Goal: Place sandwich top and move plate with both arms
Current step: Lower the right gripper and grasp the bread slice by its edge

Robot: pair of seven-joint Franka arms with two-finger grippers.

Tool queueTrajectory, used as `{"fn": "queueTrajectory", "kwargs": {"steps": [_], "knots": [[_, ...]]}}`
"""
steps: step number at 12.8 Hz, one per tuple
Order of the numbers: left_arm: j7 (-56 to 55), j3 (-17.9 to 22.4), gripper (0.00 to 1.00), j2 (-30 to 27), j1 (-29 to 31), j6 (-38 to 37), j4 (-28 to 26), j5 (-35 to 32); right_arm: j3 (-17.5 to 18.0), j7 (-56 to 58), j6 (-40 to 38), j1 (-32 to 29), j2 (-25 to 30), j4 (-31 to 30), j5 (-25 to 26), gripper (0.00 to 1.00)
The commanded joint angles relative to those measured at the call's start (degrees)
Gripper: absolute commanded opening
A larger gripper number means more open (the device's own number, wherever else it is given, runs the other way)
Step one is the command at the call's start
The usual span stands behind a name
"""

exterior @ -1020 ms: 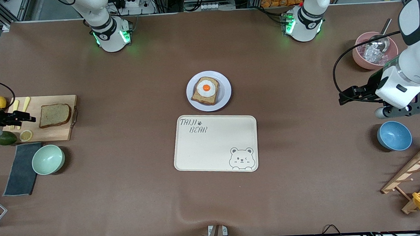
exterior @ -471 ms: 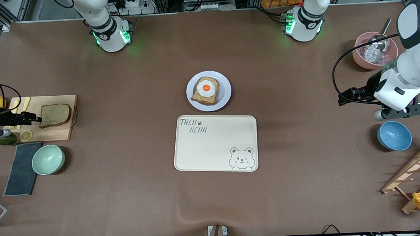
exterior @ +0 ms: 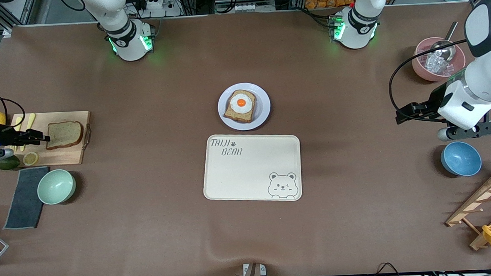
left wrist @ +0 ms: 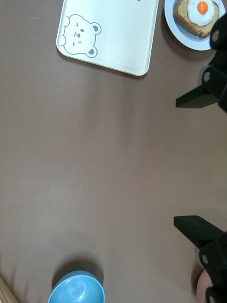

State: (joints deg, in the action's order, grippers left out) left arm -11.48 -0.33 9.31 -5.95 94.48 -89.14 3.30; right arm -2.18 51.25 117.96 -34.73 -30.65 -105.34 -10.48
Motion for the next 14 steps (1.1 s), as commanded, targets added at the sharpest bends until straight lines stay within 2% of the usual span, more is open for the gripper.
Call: {"fn": "queueTrajectory", "kwargs": {"steps": [1,2,8,9,14], "knots": [[0.6,0.1,1.0,-0.5,0.2,0.7,-0.8,0.8,1.0,2.0,-0.2,-2.0,-0.5,0.1,-1.2,0.57],[0.6,0.1,1.0,-0.5,0.2,0.7,-0.8,0.8,1.0,2.0,-0.1,-2.2,-1.1,0.1,-1.3,0.54],[0.6,0.1,1.0,-0.2,0.2,1.1,-1.0,0.8,1.0,2.1,-0.5,-2.2,-2.5,0.1,-2.5,0.5],[0.6,0.1,1.0,-0.2,0.2,1.1,-1.1,0.8,1.0,2.1,-0.5,-2.2,-2.6,-1.0,-2.6,0.47],[0.6,0.2,1.0,-0.2,0.3,1.1,-1.0,0.8,1.0,4.0,-0.4,-3.0,-2.6,-1.4,-4.0,0.0]]}}
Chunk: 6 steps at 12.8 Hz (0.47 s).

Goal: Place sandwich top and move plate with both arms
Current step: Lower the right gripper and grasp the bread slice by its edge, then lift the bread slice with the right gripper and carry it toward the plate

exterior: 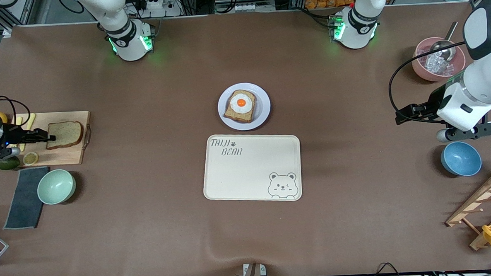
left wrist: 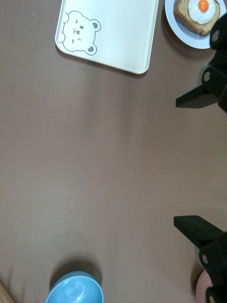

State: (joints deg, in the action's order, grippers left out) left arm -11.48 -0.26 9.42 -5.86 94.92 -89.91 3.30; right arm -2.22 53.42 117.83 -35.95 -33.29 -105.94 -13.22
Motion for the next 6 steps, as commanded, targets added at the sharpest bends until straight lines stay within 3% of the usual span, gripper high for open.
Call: {"fn": "queueTrajectory", "kwargs": {"steps": [1,6], "knots": [[0.6,0.1,1.0,-0.3,0.2,0.6,-0.4,0.8,1.1,2.0,-0.4,-1.7,0.1,-0.8,-1.7,0.0],[0.7,0.1,1.0,-0.5,0.8,0.5,-0.4,0.7,1.3,1.2,-6.4,-0.9,0.4,1.3,-2.1,0.0]]}}
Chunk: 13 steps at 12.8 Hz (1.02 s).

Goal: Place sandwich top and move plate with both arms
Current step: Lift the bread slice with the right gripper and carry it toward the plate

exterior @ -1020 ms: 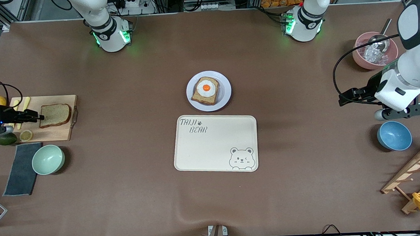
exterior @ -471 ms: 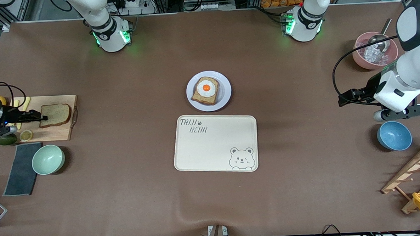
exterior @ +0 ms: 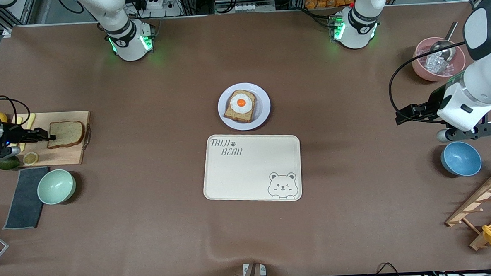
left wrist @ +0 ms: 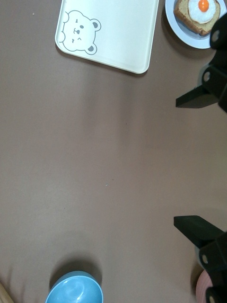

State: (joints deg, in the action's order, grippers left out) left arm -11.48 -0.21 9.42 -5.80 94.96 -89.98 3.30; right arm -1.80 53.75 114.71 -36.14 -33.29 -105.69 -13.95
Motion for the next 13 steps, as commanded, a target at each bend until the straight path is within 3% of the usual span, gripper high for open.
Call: {"fn": "queueTrajectory", "kwargs": {"steps": [1,4,6,13], "knots": [[0.7,0.0,1.0,-0.5,0.7,0.5,-0.3,0.7,0.9,0.7,-4.9,-0.2,0.5,1.8,-1.4,0.0],[0.6,0.0,1.0,-0.5,0.7,0.5,-0.3,0.7,1.1,-0.9,-12.1,0.4,1.0,5.9,-1.8,0.0],[0.6,0.0,1.0,-0.6,0.6,0.5,-0.3,0.7,1.1,-2.2,-17.1,1.9,1.0,8.7,-5.5,0.0],[0.7,0.0,1.0,-0.8,0.8,0.4,-0.3,0.7,2.3,-13.9,-20.1,11.7,3.9,9.4,-9.7,0.0]]}}
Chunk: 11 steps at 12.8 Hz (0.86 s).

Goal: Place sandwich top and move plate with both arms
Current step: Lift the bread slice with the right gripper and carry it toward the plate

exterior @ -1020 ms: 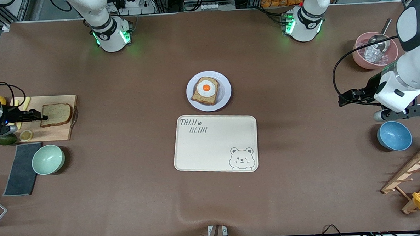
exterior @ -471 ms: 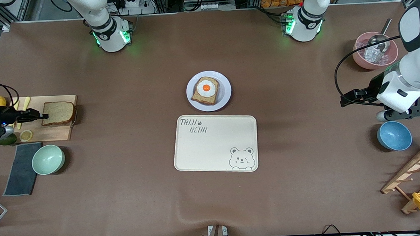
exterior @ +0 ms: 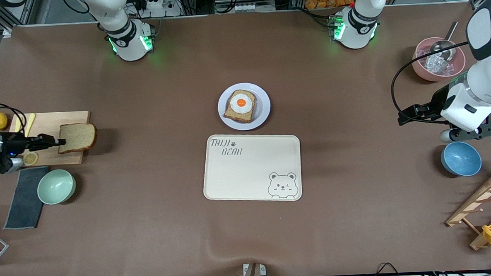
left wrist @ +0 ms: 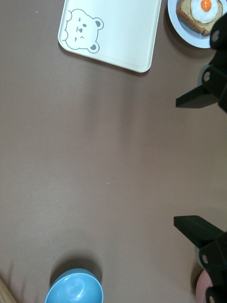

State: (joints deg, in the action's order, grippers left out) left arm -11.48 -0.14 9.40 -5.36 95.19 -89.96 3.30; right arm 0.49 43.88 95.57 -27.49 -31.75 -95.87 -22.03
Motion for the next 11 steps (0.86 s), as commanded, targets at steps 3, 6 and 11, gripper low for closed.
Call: {"fn": "queueTrajectory", "kwargs": {"steps": [3,6,11], "knots": [[0.7,0.0,1.0,-0.8,0.3,0.2,-0.4,0.8,-0.1,-8.5,-0.6,9.6,3.4,-0.1,-4.8,0.0],[0.7,0.0,1.0,-0.4,0.3,0.3,-0.3,0.7,-0.1,-12.5,-0.3,15.4,4.3,-0.1,-6.8,0.0],[0.7,0.0,1.0,-0.2,0.3,0.3,-0.4,0.8,-0.1,-22.2,3.4,25.1,5.9,-1.1,-7.7,0.0]]}}
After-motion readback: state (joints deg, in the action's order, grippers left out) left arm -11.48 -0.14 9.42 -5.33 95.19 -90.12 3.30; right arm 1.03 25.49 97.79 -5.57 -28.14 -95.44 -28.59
